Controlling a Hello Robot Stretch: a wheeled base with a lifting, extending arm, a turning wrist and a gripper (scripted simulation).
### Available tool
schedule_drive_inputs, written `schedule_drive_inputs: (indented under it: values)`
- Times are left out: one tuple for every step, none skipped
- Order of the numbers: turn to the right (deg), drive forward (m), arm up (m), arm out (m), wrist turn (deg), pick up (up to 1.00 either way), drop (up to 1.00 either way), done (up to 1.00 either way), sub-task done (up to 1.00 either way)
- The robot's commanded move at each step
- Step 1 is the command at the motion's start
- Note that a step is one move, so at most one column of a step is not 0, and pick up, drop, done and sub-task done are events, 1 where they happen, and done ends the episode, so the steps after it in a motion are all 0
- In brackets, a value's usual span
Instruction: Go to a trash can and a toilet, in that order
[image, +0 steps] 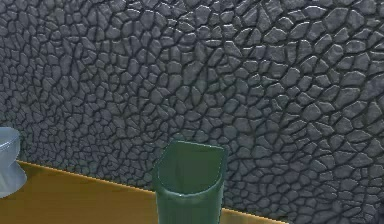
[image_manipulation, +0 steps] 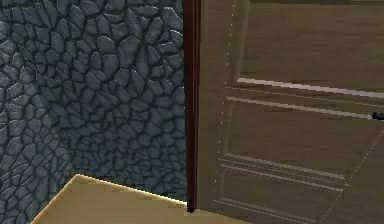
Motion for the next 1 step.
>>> schedule_drive_inputs:
  values:
    - [-45.0, 0.00, 0.00, 0.00, 0.0, 0.00, 0.00, 0.00, 0.00]
